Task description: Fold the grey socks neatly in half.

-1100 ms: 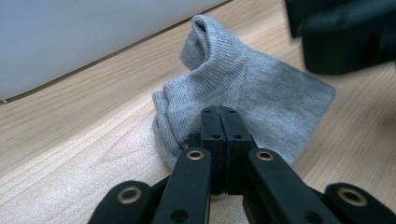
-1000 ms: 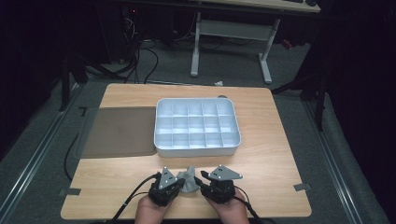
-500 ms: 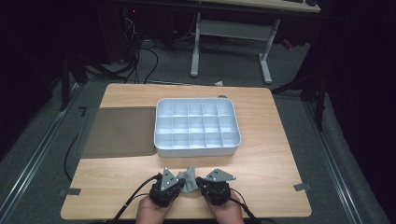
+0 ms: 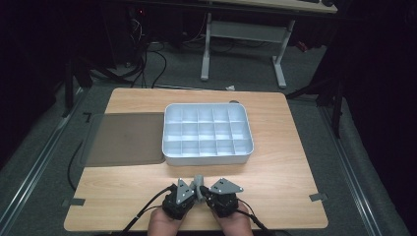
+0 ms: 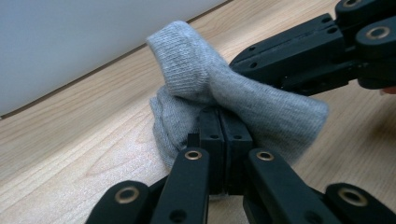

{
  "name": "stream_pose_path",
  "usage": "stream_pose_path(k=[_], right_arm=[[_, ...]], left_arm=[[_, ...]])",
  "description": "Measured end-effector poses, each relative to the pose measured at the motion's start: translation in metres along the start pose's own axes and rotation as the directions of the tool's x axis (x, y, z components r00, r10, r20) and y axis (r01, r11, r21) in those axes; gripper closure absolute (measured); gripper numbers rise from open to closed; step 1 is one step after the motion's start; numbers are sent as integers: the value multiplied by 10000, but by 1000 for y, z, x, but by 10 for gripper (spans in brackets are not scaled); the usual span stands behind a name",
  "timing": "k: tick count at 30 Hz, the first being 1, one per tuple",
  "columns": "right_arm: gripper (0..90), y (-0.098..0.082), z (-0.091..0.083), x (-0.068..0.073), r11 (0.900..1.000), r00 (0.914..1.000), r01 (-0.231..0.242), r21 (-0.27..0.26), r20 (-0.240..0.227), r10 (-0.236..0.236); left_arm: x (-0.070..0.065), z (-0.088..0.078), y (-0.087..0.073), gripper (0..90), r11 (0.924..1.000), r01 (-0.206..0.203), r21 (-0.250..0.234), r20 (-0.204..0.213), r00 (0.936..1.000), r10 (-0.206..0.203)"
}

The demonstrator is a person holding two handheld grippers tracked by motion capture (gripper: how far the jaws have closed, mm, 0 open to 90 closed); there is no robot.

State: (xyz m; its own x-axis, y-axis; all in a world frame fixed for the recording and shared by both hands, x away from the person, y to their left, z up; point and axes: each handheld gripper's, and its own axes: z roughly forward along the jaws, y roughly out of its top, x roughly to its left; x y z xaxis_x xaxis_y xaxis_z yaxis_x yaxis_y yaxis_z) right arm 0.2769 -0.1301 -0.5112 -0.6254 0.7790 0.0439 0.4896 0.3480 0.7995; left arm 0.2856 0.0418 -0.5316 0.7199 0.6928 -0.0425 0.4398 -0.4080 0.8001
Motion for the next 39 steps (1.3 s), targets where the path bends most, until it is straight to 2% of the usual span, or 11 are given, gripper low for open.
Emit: stream_pose_path(k=[3, 7, 9, 13, 16, 18, 20, 22, 26, 32, 39], right_arm=[[900, 1, 0, -2, 10000, 9999, -24, 41, 125, 23], [900, 0, -1, -6, 9999, 9997, -100, 66, 240, 98], [900, -1, -1, -8, 9998, 9995, -162, 107, 284, 159], [896, -3, -2, -10, 9997, 9993, -172, 163, 320, 167], [891, -3, -2, -10, 9998, 9994, -131, 180, 317, 125], [889, -3, -3, -10, 9998, 9994, -153, 158, 317, 148], [888, -3, -3, -10, 9997, 9994, -174, 181, 294, 168], [885, -3, -3, -10, 9997, 9996, -145, 186, 264, 140], [880, -3, -2, -9, 9997, 9998, -141, 210, 174, 138], [879, -1, -3, -8, 9997, 9998, -78, 225, 160, 75], [875, 3, 1, -18, 9988, 9992, 51, 479, 401, -70]], left_arm=[[4, -1, 1, 851, 9992, 396, -74, 305, 9988, -394], [11, -4, 1, 788, 9941, 1051, -255, 803, 9915, -1028], [13, -6, 2, 765, 9917, 1219, -407, 924, 9887, -1177], [15, -14, 3, 737, 9879, 1344, -770, 1016, 9868, -1263], [22, -25, 3, 712, 9805, 1540, -1220, 943, 9852, -1430], [31, -31, 1, 711, 9760, 1736, -1317, 804, 9832, -1641], [40, -33, -3, 723, 9753, 1928, -1075, 541, 9807, -1879], [45, -31, -8, 754, 9787, 1972, -576, 258, 9803, -1960], [41, -23, -12, 785, 9834, 1807, 133, 368, 9828, -1811], [28, -17, -8, 793, 9893, 1438, 225, 497, 9882, -1448], [20, 0, 3, 793, 9916, 1260, 305, 730, 9891, -1279]])
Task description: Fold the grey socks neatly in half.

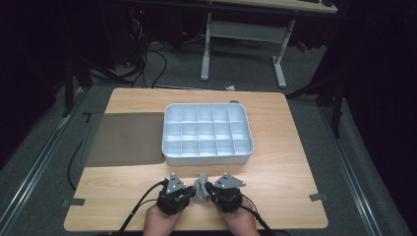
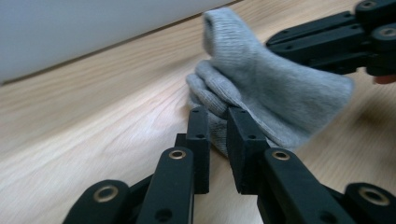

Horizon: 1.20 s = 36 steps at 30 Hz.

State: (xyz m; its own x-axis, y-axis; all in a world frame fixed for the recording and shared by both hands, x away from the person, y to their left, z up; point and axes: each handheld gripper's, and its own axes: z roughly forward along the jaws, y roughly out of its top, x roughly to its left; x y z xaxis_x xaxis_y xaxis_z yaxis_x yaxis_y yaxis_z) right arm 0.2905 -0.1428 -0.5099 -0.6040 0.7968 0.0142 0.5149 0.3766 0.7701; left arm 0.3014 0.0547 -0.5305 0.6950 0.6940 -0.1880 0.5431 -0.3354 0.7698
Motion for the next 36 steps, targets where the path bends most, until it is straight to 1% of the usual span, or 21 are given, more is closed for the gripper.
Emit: stream_pose_path(k=[3, 8, 10, 11, 12, 15, 16, 20, 22, 24, 26, 30, 31, 33, 36], right_arm=[[875, 1, -1, -3, 10000, 10000, -65, 39, 56, 64], [863, -2, -7, 0, 10000, 10000, -20, -97, -11, 19], [862, -3, -8, 1, 9999, 10000, -11, -144, -38, 10], [863, -4, -8, 1, 9999, 10000, 7, -145, -46, -7], [863, -4, -7, 1, 9999, 10000, -3, -125, -65, 2], [863, -4, -5, 1, 10000, 9999, 69, -47, -88, -69], [863, -3, -5, 0, 10000, 9999, 17, -10, -104, -17], [869, -3, -2, 2, 9999, 9998, 141, 34, -138, -141], [882, -4, -1, 3, 9999, 9998, 157, 73, -144, -155], [900, -5, 0, 4, 9997, 9996, 225, 113, -173, -223], [900, -6, 3, 6, 9992, 9992, 347, 204, -180, -344], [900, -10, 6, 7, 9989, 9987, 455, 66, -222, -454], [900, -10, 6, 7, 9990, 9988, 449, 31, -214, -448], [900, -11, 6, 7, 9990, 9987, 444, 1, -248, -444], [900, -11, 6, 7, 9991, 9986, 428, -29, -323, -429]], left_arm=[[-1, 2, 0, 794, 10000, -3, 36, 61, 10000, 3], [-5, 2, -2, 794, 9999, -82, 58, 137, 9999, 81], [-7, 2, -2, 794, 9998, -179, 65, 159, 9997, 178], [-9, 3, -2, 795, 9998, -175, 37, 170, 9997, 174], [-9, 4, -2, 795, 9996, -256, 68, 179, 9995, 255], [-9, 5, 0, 798, 9997, -251, 61, 189, 9995, 249], [-9, 5, 0, 799, 9996, -277, 75, 178, 9995, 275], [-10, 6, 1, 820, 9990, -435, 100, 138, 9990, 434], [-11, 7, 1, 834, 9982, -577, 151, 110, 9983, 576], [-11, 6, 1, 843, 9982, -564, 186, 107, 9984, 562], [-12, 6, 0, 850, 9978, -624, 245, 67, 9980, 622], [-8, 4, -1, 832, 9977, -596, 311, 97, 9982, 593], [-7, 3, -2, 823, 9983, -522, 248, 99, 9986, 520], [-6, 0, -3, 820, 9985, -517, 164, 90, 9986, 515], [-7, -6, -1, 840, 9984, -511, -232, 142, 9986, 514]])
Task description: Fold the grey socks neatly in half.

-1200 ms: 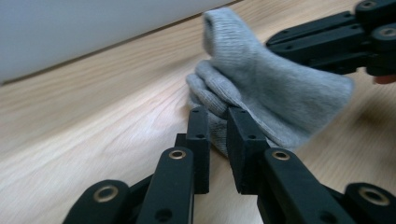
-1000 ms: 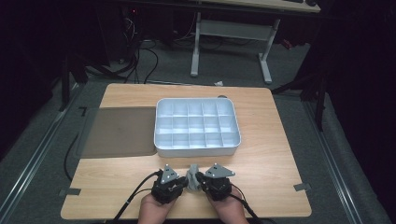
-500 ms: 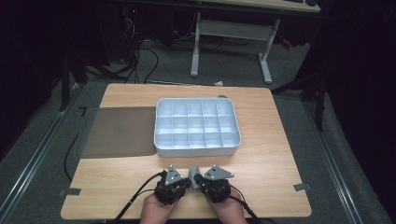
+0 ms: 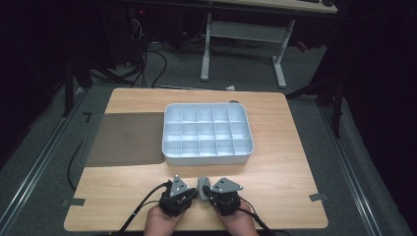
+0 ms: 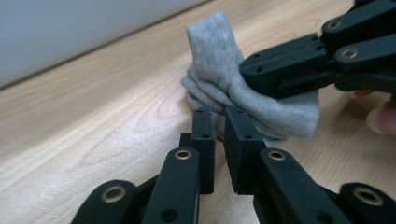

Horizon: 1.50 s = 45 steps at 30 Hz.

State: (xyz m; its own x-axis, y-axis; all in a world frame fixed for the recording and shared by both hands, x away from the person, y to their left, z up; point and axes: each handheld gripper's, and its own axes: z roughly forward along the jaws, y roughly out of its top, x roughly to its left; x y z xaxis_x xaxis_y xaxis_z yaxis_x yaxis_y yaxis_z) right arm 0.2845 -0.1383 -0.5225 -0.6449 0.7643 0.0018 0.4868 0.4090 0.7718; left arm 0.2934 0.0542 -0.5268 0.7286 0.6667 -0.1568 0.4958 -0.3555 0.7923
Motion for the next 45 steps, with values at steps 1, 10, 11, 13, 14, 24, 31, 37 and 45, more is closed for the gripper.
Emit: stream_pose_path(k=[1, 10, 11, 13, 14, 24, 31, 37, 45], right_arm=[[900, 0, 0, 0, 10000, 10000, -35, -31, -11, 35], [900, -3, 0, -1, 9998, 9999, -64, -212, -106, 61], [900, -3, 0, -1, 9998, 9999, -71, -202, -138, 68], [900, -4, 0, -2, 9996, 9998, -64, -260, -169, 59], [900, -4, 0, -2, 9996, 9998, -50, -281, -201, 45], [900, -5, 0, -3, 9994, 9996, -148, -321, -250, 140], [900, -5, 0, -3, 9992, 9995, -133, -373, -300, 122], [897, -5, -1, -4, 9987, 9991, -296, -420, -328, 282], [832, 1, -36, -7, 9856, 9955, -899, -1433, -423, 847]], left_arm=[[-1, -3, 2, 851, 9998, -26, -182, 45, 10000, 26], [-8, -3, 37, 900, 9924, 141, -1224, 412, 9991, -91], [-8, -1, 39, 900, 9920, 207, -1248, 450, 9989, -152], [-7, 5, 45, 900, 9929, 274, -1154, 527, 9984, -214], [-7, 7, 47, 900, 9930, 327, -1132, 536, 9982, -268], [-8, 21, 49, 899, 9980, 2, -635, 414, 9991, 24], [6, 26, 33, 900, 9994, 89, -332, 144, 9999, -84], [9, 26, 28, 900, 9988, 158, -458, 130, 9998, -152], [6, 27, 27, 900, 9990, -25, -446, -11, 10000, 24]])
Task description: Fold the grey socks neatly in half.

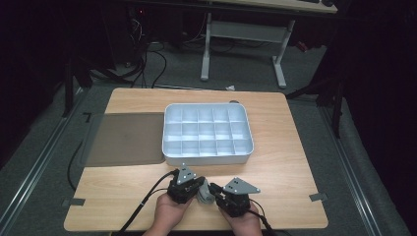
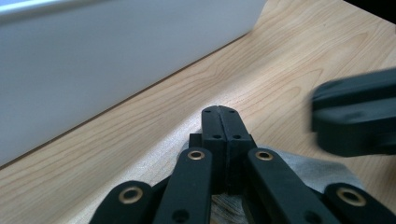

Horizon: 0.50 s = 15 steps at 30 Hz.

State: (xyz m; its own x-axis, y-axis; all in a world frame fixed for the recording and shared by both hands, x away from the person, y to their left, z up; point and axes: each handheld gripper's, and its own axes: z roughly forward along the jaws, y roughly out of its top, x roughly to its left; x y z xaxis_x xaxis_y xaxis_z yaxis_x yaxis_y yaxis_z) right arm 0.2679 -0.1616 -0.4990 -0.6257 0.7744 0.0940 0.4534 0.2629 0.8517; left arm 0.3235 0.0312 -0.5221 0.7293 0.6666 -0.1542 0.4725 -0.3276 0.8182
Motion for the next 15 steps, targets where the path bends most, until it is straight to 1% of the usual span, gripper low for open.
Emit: stream_pose_path(k=[1, 2, 3, 5, 6, 7, 9, 10, 11, 13, 15], right_arm=[[820, 0, -2, 2, 10000, 9999, -33, -4, -97, 33], [806, -1, -2, 5, 9999, 9995, -19, 120, -325, 22], [794, -3, -1, 9, 9996, 9990, 10, 272, -439, 2], [775, -10, 6, 13, 9971, 9987, 273, 706, -450, -241], [774, -14, 10, 14, 9947, 9989, 233, 999, -416, -192], [774, -17, 13, 15, 9939, 9990, 176, 1091, -435, -129], [778, -21, 16, 16, 9949, 9992, 226, 987, -361, -191], [778, -21, 17, 18, 9946, 9992, 320, 984, -290, -292], [775, -20, 17, 17, 9946, 9991, 322, 984, -301, -294], [726, -18, 15, 15, 9959, 9993, 224, 875, -311, -197], [649, -17, 11, 10, 9977, 9997, -135, 660, -211, 149]], left_arm=[[0, 0, 0, 900, 10000, 5, -13, -11, 10000, -5], [0, 1, 0, 900, 10000, -12, 0, -23, 10000, 12], [0, 1, 0, 900, 10000, -6, -8, -68, 10000, 6], [0, 1, 0, 900, 10000, -35, 14, -36, 10000, 35], [-1, 1, -1, 900, 10000, -51, -1, -38, 10000, 51], [-1, 1, -1, 900, 10000, -72, -8, -53, 10000, 72], [-1, 1, -2, 900, 9999, -125, -54, -115, 9999, 124], [0, 0, -2, 900, 9999, -105, -62, -97, 9999, 105], [1, 0, -3, 900, 9999, -67, -79, -101, 9999, 66], [2, -1, -4, 900, 9999, -5, -135, -119, 9999, 4], [2, -2, -5, 900, 9999, -22, -139, -152, 9999, 20]])
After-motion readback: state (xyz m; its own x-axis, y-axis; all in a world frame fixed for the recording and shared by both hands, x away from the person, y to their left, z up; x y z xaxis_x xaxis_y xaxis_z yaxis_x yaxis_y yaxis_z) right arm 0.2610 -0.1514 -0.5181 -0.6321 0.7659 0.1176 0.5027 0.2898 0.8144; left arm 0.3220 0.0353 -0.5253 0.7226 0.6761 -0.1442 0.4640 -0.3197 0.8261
